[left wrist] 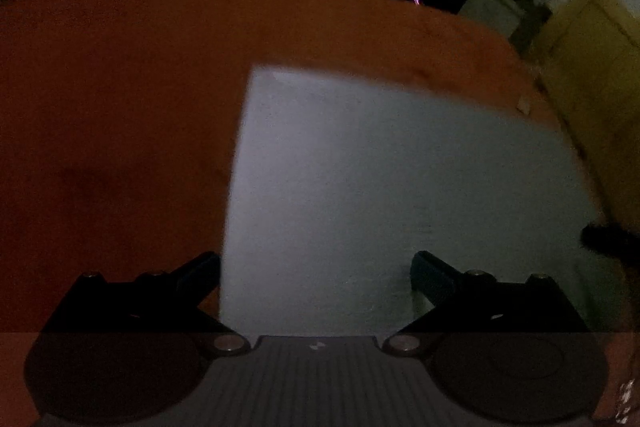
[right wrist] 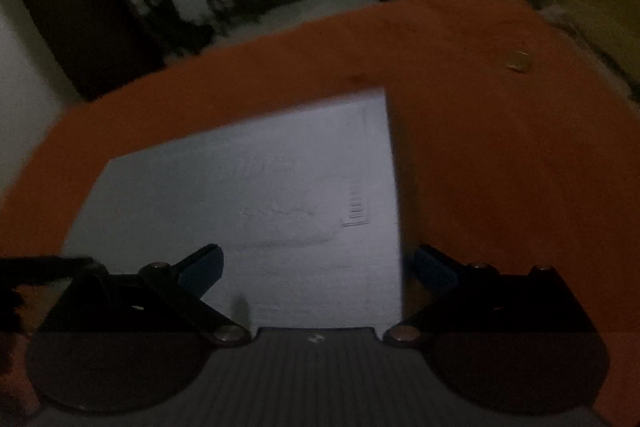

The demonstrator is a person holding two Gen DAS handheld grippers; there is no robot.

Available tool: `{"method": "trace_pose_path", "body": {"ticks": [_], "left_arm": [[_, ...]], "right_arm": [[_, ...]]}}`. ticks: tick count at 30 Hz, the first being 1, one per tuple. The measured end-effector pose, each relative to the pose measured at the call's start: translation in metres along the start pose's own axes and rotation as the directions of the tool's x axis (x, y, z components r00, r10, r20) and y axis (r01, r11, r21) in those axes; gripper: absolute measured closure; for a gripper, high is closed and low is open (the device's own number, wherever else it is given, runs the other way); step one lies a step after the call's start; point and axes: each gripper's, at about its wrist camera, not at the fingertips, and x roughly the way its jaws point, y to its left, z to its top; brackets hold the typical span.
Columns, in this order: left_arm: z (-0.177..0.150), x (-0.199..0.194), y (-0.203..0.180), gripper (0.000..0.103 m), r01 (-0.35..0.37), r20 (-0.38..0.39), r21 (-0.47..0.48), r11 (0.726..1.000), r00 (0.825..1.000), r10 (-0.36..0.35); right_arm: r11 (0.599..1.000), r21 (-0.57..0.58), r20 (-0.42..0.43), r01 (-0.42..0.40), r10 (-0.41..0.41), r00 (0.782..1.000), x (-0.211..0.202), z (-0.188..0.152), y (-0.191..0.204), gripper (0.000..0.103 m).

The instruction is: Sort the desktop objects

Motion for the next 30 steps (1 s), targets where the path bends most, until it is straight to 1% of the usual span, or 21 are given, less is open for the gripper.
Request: {"method": "trace_pose_path", "body": {"ticks": [1, 3, 6, 9, 11, 13, 16, 17, 19, 21, 22, 25, 26, 30], "left_arm": [[-0.002, 0.001, 0.005, 0.000, 0.013, 0.002, -0.029, 1.000, 1.000, -0.013], [-0.006, 0.000, 0.011, 0.000, 0.021, 0.019, -0.041, 0.999, 1.000, -0.020], [-0.013, -0.003, 0.015, 0.000, 0.038, 0.048, -0.013, 0.999, 0.998, -0.037], [-0.021, -0.006, 0.015, 0.000, 0.044, 0.082, 0.022, 0.999, 0.996, -0.045], [-0.022, -0.006, 0.008, 0.001, 0.036, 0.087, 0.037, 0.999, 0.995, -0.039], [-0.024, -0.013, 0.006, 0.001, 0.032, 0.092, 0.051, 0.998, 0.995, -0.037], [-0.026, -0.028, 0.004, 0.001, 0.039, 0.116, 0.034, 0.999, 0.992, -0.042], [-0.028, -0.030, 0.003, 0.001, 0.032, 0.118, 0.035, 0.999, 0.992, -0.036], [-0.032, -0.029, -0.003, 0.001, 0.005, 0.116, 0.047, 0.999, 0.993, -0.010], [-0.038, -0.021, -0.007, 0.000, -0.036, 0.115, 0.066, 0.997, 0.993, 0.028], [-0.041, -0.018, -0.009, 0.000, -0.052, 0.115, 0.070, 0.996, 0.992, 0.043], [-0.041, -0.015, -0.002, 0.000, -0.031, 0.110, 0.021, 0.999, 0.993, 0.029], [-0.041, -0.015, 0.000, 0.000, -0.025, 0.108, 0.010, 1.000, 0.994, 0.024], [-0.040, -0.014, -0.001, 0.000, -0.033, 0.116, 0.004, 0.999, 0.993, 0.032]], "right_arm": [[1.000, -0.003, 0.000, 0.015, -0.015, 1.000, 0.006, -0.010, 0.000, 0.000], [0.999, -0.009, 0.006, 0.037, -0.037, 0.999, 0.011, -0.023, 0.001, 0.000], [0.999, -0.017, 0.024, 0.046, -0.046, 0.999, 0.007, -0.042, 0.008, 0.000], [0.999, -0.007, 0.032, 0.039, -0.038, 0.999, 0.010, -0.051, 0.011, 0.000], [0.999, -0.009, 0.045, 0.041, -0.041, 0.998, 0.009, -0.056, 0.015, 0.000], [0.999, -0.002, 0.053, 0.039, -0.039, 0.998, 0.005, -0.060, 0.018, 0.000], [0.999, 0.037, 0.066, 0.017, -0.019, 0.998, 0.014, -0.046, 0.005, 0.000], [0.999, 0.041, 0.068, 0.010, -0.013, 0.998, 0.011, -0.048, 0.005, 0.000], [0.998, 0.058, 0.074, 0.005, -0.009, 0.997, 0.007, -0.055, 0.004, 0.000], [0.996, 0.085, 0.067, 0.030, -0.035, 0.997, 0.013, -0.064, 0.007, 0.000], [0.997, 0.064, 0.048, 0.052, -0.055, 0.997, 0.022, -0.068, 0.009, 0.000], [0.996, 0.083, 0.086, 0.033, -0.040, 0.995, 0.022, -0.073, 0.007, 0.000], [0.996, 0.084, 0.087, 0.033, -0.040, 0.995, 0.022, -0.074, 0.007, 0.000], [0.996, 0.087, 0.092, 0.033, -0.041, 0.995, 0.022, -0.075, 0.008, 0.000]]}}
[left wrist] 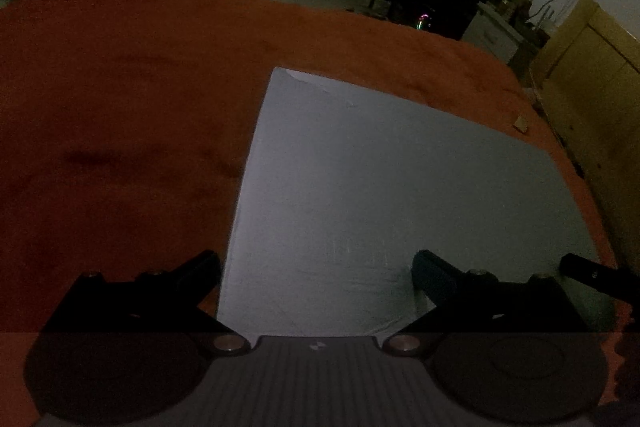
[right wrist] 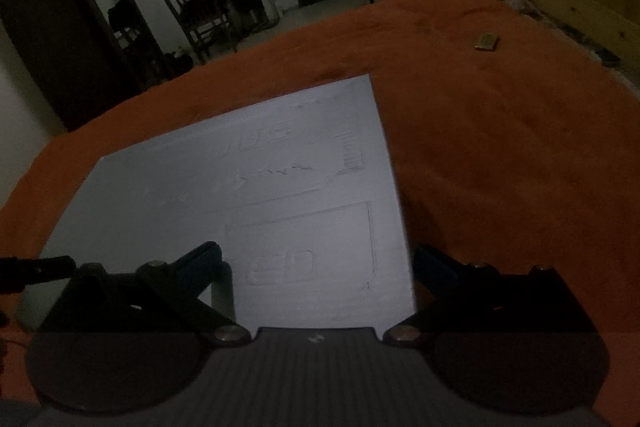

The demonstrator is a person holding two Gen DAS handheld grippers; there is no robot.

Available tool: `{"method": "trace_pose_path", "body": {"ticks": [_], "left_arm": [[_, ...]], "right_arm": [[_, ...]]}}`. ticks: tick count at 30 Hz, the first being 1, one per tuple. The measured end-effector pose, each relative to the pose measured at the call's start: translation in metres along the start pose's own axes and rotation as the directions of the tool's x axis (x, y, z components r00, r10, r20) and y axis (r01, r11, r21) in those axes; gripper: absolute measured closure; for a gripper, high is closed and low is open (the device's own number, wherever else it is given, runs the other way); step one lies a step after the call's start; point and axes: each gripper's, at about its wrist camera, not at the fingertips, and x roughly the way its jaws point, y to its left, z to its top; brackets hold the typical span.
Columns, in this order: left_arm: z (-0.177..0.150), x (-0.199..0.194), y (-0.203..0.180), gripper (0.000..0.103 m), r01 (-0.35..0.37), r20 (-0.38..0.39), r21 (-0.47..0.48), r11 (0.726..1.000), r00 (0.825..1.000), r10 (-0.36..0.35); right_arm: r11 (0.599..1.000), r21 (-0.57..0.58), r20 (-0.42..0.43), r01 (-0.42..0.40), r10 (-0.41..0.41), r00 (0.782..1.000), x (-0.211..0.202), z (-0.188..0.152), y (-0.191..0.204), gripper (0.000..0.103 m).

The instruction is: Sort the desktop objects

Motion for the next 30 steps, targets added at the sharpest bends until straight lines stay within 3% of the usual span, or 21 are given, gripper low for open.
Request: {"method": "trace_pose_path", "body": {"ticks": [5, 7, 10, 13, 17, 20, 23, 28, 30], "left_arm": [[0.005, -0.008, -0.001, 0.001, -0.048, 0.012, 0.013, 0.999, 0.999, 0.048], [0.019, -0.019, -0.001, 0.000, -0.041, 0.018, 0.061, 0.997, 0.999, 0.040], [0.045, -0.022, 0.005, 0.000, -0.016, -0.031, 0.076, 0.997, 0.999, 0.018], [0.073, -0.010, 0.014, 0.000, 0.004, -0.081, 0.043, 0.999, 0.997, 0.000], [0.096, 0.029, 0.028, 0.000, 0.041, -0.166, -0.004, 0.999, 0.985, -0.041], [0.095, 0.056, 0.035, 0.000, 0.030, -0.251, -0.038, 0.999, 0.967, -0.038], [0.085, 0.071, 0.043, 0.000, 0.142, -0.282, -0.144, 0.979, 0.943, -0.178], [0.075, 0.069, 0.035, 0.000, 0.156, -0.257, -0.141, 0.978, 0.948, -0.188], [0.067, 0.063, 0.032, 0.000, 0.154, -0.235, -0.100, 0.983, 0.956, -0.174]], "right_arm": [[1.000, -0.008, -0.035, 0.015, -0.015, 0.999, -0.006, 0.003, 0.004, 0.000], [0.998, -0.050, -0.046, 0.032, -0.035, 0.998, -0.011, 0.011, 0.005, 0.000], [0.995, -0.100, -0.050, 0.029, -0.034, 0.998, -0.016, 0.033, 0.007, 0.000], [0.995, -0.098, -0.104, -0.006, -0.005, 0.995, -0.004, 0.063, 0.008, 0.000], [0.998, -0.053, -0.215, -0.037, 0.024, 0.976, 0.026, 0.077, -0.001, 0.000], [0.998, -0.016, -0.296, -0.056, 0.049, 0.954, 0.049, 0.087, -0.007, 0.000], [0.997, 0.022, -0.373, -0.073, 0.076, 0.925, 0.072, 0.098, -0.014, 0.000], [0.996, -0.038, -0.351, -0.085, 0.066, 0.934, 0.064, 0.093, -0.011, 0.000], [0.994, -0.074, -0.307, -0.085, 0.059, 0.950, 0.058, 0.083, -0.010, 0.000]]}}
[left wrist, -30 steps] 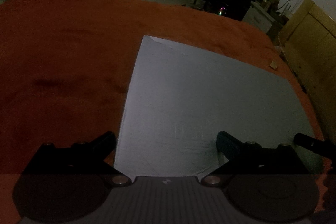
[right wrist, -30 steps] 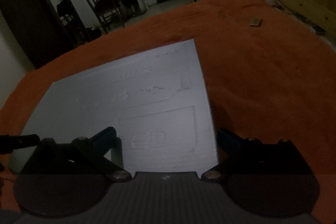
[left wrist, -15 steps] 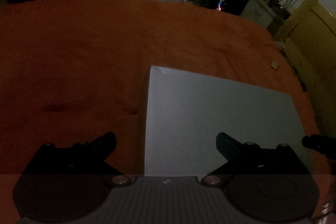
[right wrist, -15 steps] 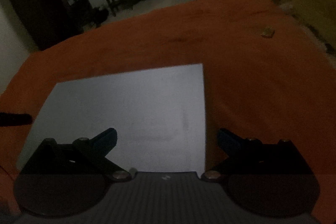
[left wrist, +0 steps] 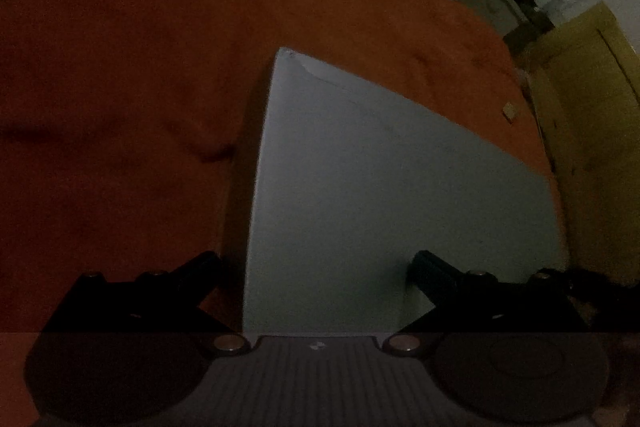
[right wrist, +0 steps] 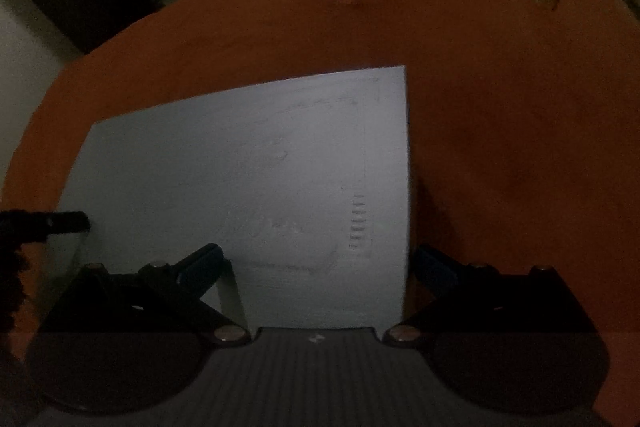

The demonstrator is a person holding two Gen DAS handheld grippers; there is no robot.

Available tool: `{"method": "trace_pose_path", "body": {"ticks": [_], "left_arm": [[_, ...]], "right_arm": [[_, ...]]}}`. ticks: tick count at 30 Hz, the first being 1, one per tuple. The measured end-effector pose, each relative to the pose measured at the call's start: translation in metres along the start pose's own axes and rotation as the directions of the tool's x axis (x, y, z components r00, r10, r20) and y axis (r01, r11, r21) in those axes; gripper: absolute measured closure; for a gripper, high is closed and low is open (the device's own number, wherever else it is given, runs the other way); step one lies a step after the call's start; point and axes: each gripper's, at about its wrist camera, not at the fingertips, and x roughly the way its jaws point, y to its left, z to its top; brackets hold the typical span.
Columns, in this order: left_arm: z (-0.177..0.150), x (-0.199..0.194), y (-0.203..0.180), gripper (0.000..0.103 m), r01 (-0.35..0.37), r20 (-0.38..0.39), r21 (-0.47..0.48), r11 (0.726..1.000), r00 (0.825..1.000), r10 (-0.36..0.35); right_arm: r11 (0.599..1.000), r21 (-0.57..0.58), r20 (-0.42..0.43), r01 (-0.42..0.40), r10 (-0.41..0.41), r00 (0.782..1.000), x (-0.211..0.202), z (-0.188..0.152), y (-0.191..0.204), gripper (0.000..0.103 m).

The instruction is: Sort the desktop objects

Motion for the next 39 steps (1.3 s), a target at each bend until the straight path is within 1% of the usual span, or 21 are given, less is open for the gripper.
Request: {"method": "trace_pose_path", "body": {"ticks": [1, 3, 4, 6, 10, 12, 15, 17, 26, 28, 29, 30, 33, 38, 39], "left_arm": [[-0.006, -0.001, -0.001, 0.000, -0.004, 0.027, 0.017, 1.000, 1.000, 0.004], [-0.017, 0.000, -0.002, 0.000, -0.001, 0.102, 0.014, 1.000, 0.995, 0.000], [-0.022, 0.001, -0.002, 0.000, 0.001, 0.136, 0.009, 1.000, 0.991, -0.003], [-0.024, 0.001, -0.005, 0.000, -0.002, 0.156, -0.003, 1.000, 0.988, 0.003], [-0.032, 0.003, -0.012, 0.000, -0.015, 0.202, 0.003, 1.000, 0.979, 0.014], [-0.032, 0.004, -0.016, 0.000, -0.032, 0.223, 0.008, 0.999, 0.974, 0.029], [-0.036, 0.004, -0.027, 0.000, -0.076, 0.270, 0.040, 0.996, 0.961, 0.062], [-0.037, 0.002, -0.030, 0.000, -0.092, 0.285, 0.050, 0.994, 0.956, 0.074], [-0.031, -0.001, -0.018, 0.000, -0.054, 0.251, 0.008, 0.999, 0.967, 0.050], [-0.031, -0.002, -0.020, 0.000, -0.063, 0.253, 0.007, 0.998, 0.966, 0.059], [-0.031, -0.002, -0.020, 0.000, -0.068, 0.250, 0.010, 0.998, 0.966, 0.063], [-0.029, 0.000, -0.022, 0.000, -0.072, 0.242, 0.010, 0.997, 0.968, 0.067], [-0.019, 0.002, -0.029, 0.000, -0.094, 0.200, 0.014, 0.996, 0.976, 0.089], [-0.005, 0.006, -0.044, 0.000, -0.150, 0.161, 0.082, 0.985, 0.978, 0.136], [-0.001, 0.006, -0.047, 0.000, -0.160, 0.144, 0.090, 0.983, 0.979, 0.146]], "right_arm": [[1.000, -0.012, 0.033, 0.002, -0.002, 0.999, -0.001, -0.006, 0.000, 0.000], [1.000, 0.007, 0.124, -0.025, 0.024, 0.992, 0.003, -0.020, -0.008, 0.000], [0.999, 0.028, 0.136, -0.037, 0.033, 0.990, 0.004, -0.021, -0.012, 0.000], [0.996, 0.068, 0.162, -0.062, 0.051, 0.985, 0.006, -0.024, -0.020, 0.000], [0.995, 0.077, 0.185, -0.065, 0.049, 0.981, 0.005, -0.029, -0.019, 0.000], [0.995, 0.086, 0.200, -0.053, 0.035, 0.979, 0.007, -0.029, -0.017, 0.000], [0.993, 0.110, 0.218, -0.046, 0.021, 0.976, 0.010, -0.027, -0.019, 0.000], [0.992, 0.117, 0.224, -0.041, 0.014, 0.975, 0.011, -0.026, -0.019, 0.000], [0.993, 0.115, 0.213, -0.023, -0.002, 0.977, 0.013, -0.022, -0.018, 0.000], [0.993, 0.115, 0.210, -0.019, -0.005, 0.978, 0.014, -0.021, -0.018, 0.000], [0.995, 0.102, 0.197, -0.017, -0.004, 0.980, 0.012, -0.019, -0.007, 0.000], [0.994, 0.108, 0.182, -0.014, -0.006, 0.983, 0.011, -0.017, -0.007, 0.000], [0.983, 0.182, 0.108, 0.014, -0.034, 0.994, 0.010, -0.009, -0.004, 0.000], [0.960, 0.266, 0.045, 0.088, -0.104, 0.994, 0.009, -0.003, 0.005, 0.000], [0.960, 0.266, 0.033, 0.091, -0.104, 0.994, 0.010, -0.001, 0.005, 0.000]]}}
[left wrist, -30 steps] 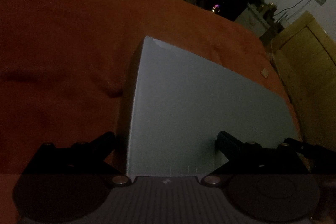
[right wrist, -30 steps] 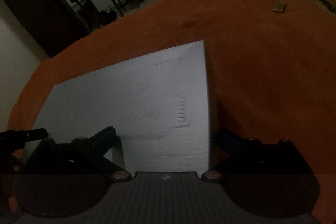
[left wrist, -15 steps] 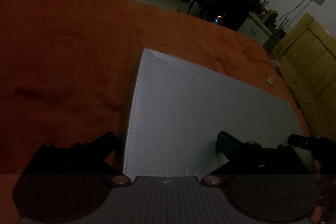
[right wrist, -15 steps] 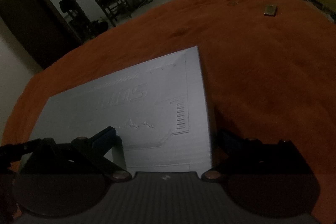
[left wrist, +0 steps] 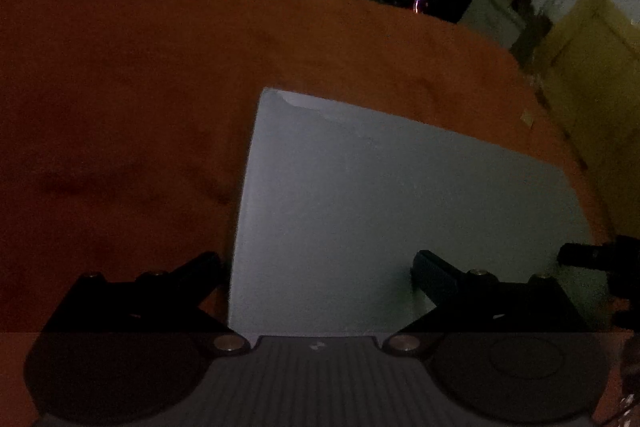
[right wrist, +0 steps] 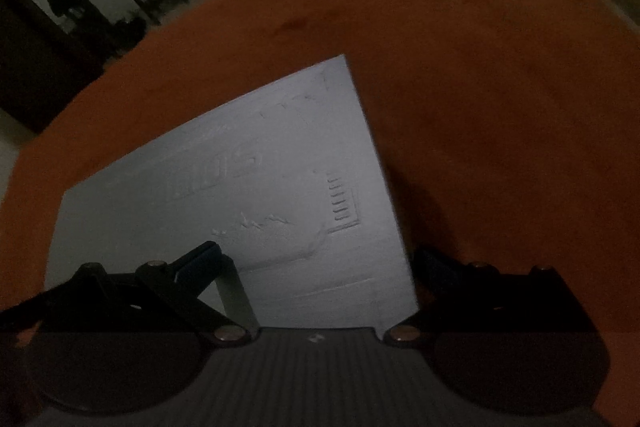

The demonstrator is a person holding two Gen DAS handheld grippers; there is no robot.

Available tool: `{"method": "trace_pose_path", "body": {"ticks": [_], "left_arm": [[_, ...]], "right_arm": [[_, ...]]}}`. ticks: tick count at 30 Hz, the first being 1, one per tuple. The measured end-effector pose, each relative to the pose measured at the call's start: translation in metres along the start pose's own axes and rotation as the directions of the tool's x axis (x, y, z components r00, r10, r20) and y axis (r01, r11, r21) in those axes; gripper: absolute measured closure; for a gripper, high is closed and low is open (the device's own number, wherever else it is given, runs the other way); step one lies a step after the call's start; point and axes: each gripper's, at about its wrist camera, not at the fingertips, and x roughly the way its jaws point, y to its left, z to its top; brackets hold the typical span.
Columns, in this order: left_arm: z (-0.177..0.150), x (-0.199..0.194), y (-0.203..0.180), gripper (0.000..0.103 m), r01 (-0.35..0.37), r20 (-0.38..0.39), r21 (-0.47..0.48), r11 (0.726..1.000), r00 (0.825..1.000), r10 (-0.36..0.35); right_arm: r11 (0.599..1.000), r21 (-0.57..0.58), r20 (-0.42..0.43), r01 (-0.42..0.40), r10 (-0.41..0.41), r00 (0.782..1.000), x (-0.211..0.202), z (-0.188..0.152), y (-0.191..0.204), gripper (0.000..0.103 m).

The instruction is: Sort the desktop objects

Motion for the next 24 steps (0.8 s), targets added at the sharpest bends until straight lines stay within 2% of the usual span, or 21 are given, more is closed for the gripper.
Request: {"method": "trace_pose_path", "body": {"ticks": [3, 5, 7, 10, 12, 16, 18, 19, 22, 24], "left_arm": [[0.013, 0.000, -0.006, 0.000, -0.031, -0.065, 0.020, 0.999, 0.997, 0.033], [0.020, 0.000, -0.015, 0.000, -0.064, -0.081, 0.048, 0.997, 0.994, 0.068], [0.023, -0.001, -0.025, 0.000, -0.092, -0.077, 0.085, 0.992, 0.992, 0.099], [0.035, -0.003, -0.038, 0.000, -0.102, -0.147, 0.155, 0.983, 0.981, 0.125], [0.043, -0.012, -0.047, 0.000, -0.109, -0.162, 0.209, 0.972, 0.976, 0.144], [0.044, -0.039, -0.076, 0.000, -0.169, -0.143, 0.400, 0.901, 0.959, 0.243], [0.046, -0.057, -0.088, 0.000, -0.167, -0.126, 0.437, 0.884, 0.962, 0.244], [0.049, -0.066, -0.094, 0.000, -0.155, -0.130, 0.438, 0.885, 0.964, 0.233], [0.059, -0.096, -0.104, 0.000, -0.105, -0.128, 0.397, 0.912, 0.977, 0.168], [0.064, -0.114, -0.109, 0.000, -0.110, -0.098, 0.378, 0.919, 0.983, 0.158]], "right_arm": [[1.000, -0.013, -0.030, 0.008, -0.009, 1.000, -0.006, 0.009, 0.008, 0.000], [0.999, -0.040, -0.045, 0.012, -0.014, 0.999, -0.020, 0.019, 0.020, 0.000], [0.998, -0.067, -0.059, 0.016, -0.020, 0.998, -0.034, 0.028, 0.032, 0.000], [0.994, -0.107, -0.080, 0.020, -0.029, 0.996, -0.054, 0.042, 0.050, 0.000], [0.991, -0.133, -0.093, 0.023, -0.035, 0.995, -0.068, 0.052, 0.062, 0.000], [0.982, -0.186, -0.120, 0.026, -0.049, 0.992, -0.095, 0.071, 0.087, 0.000], [0.977, -0.212, -0.133, 0.027, -0.057, 0.989, -0.109, 0.080, 0.099, 0.000], [0.975, -0.222, -0.133, 0.018, -0.049, 0.990, -0.118, 0.082, 0.111, 0.000], [0.966, -0.256, -0.141, -0.027, -0.010, 0.990, -0.144, 0.078, 0.143, 0.000], [0.963, -0.266, -0.114, -0.036, 0.006, 0.993, -0.160, 0.073, 0.156, 0.000]]}}
